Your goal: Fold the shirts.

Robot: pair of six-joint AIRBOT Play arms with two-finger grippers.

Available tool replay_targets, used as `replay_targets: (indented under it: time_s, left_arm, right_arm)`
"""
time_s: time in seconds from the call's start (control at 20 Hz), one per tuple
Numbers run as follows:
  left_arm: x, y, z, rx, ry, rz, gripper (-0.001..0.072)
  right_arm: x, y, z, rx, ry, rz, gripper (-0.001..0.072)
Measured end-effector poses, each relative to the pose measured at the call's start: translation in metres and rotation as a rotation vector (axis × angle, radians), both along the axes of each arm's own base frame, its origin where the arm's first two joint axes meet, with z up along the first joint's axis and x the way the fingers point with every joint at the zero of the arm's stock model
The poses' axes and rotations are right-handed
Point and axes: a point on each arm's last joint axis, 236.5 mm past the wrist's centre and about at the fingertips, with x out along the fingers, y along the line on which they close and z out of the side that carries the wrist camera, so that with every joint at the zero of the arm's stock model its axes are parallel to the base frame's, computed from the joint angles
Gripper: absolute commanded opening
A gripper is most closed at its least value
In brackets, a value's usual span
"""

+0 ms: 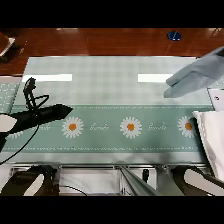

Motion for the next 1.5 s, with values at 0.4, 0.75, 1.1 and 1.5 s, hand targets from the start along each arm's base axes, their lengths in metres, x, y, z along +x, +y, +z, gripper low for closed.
replay_targets:
  time_s: [0.4,0.75,1.1,1.5]
  left_arm:
    - [0.001,0.000,0.000,0.002,-0.004,0.001,0.0017]
    - [0.012,0.006,0.005,0.007,-0.046,0.037,0.0017]
    - [0.022,0.011,0.001,0.013,-0.053,0.069,0.0018]
    - [0.026,0.013,-0.024,0.023,0.018,0.078,0.0017]
  right_arm:
    - [-0.091,-0.101,-0.001,-0.060,0.150,-0.356,0.0022]
    - [-0.183,-0.161,0.006,-0.247,0.252,-0.678,0.0023]
    - [-0.250,-0.132,-0.078,-0.147,0.496,-0.755,0.0023]
    - [-0.322,-0.105,-0.142,-0.157,0.763,-0.872,0.0413]
